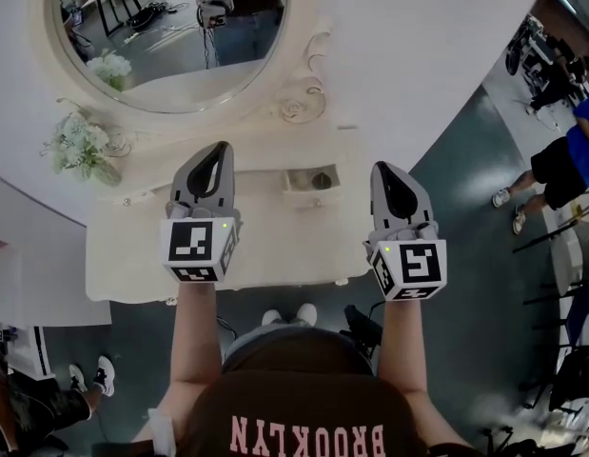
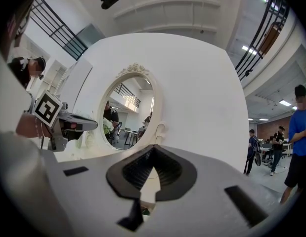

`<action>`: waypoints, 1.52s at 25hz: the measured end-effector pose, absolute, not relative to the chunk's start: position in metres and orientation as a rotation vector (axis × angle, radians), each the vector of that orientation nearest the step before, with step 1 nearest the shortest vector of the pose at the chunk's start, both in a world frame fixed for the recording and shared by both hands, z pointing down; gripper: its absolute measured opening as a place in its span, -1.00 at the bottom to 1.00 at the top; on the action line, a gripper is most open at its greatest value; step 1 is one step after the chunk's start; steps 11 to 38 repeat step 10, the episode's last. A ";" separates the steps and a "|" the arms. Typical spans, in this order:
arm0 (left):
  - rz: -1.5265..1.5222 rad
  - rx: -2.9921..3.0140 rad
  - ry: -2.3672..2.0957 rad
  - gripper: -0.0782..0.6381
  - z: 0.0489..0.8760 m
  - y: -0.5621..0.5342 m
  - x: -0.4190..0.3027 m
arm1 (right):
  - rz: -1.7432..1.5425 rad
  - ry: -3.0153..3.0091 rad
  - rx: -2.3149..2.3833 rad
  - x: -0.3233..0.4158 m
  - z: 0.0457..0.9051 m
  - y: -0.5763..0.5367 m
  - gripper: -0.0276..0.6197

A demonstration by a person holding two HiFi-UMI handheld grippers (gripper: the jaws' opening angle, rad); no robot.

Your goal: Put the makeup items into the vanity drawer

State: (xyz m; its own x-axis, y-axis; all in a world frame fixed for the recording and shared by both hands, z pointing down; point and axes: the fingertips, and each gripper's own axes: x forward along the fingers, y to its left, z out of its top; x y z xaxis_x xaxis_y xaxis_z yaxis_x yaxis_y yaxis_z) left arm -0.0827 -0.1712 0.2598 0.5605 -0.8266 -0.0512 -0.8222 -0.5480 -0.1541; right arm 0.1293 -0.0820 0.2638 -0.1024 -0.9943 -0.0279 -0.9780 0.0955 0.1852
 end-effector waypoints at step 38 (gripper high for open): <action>-0.055 -2.644 1.411 -0.76 0.265 -0.170 -0.084 | -0.202 -2.256 2.047 0.129 0.269 -0.080 -0.92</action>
